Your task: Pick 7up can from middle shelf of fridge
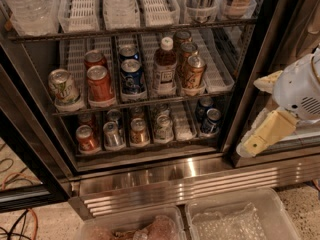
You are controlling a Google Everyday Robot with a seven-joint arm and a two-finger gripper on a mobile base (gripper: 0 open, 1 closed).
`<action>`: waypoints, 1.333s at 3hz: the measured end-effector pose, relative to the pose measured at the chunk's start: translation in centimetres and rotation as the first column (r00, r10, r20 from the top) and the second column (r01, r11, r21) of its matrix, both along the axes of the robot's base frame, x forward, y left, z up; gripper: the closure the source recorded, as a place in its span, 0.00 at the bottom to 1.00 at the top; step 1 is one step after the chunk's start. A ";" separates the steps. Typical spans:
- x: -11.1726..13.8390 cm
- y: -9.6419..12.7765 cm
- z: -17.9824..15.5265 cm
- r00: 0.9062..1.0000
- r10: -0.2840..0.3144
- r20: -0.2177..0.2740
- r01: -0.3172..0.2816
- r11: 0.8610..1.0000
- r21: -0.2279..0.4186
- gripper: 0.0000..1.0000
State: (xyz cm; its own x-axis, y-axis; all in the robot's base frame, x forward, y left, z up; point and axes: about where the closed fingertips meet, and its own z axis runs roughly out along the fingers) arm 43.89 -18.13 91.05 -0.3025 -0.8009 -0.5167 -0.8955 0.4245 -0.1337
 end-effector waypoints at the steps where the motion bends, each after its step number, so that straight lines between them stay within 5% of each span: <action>1: -0.1 0.7 0.6 1.000 0.016 0.014 -0.016 1.000 0.013 0.00; 2: -0.9 3.9 -0.1 1.000 0.016 0.009 -0.017 0.994 0.110 0.00; 3: -1.7 8.7 -0.9 1.000 -0.018 0.017 0.014 0.970 0.244 0.00; 4: -2.2 13.3 -1.1 0.995 -0.049 0.082 0.017 0.934 0.356 0.00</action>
Offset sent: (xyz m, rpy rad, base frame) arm -0.0191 0.0927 -0.0144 0.3053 0.0199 0.0192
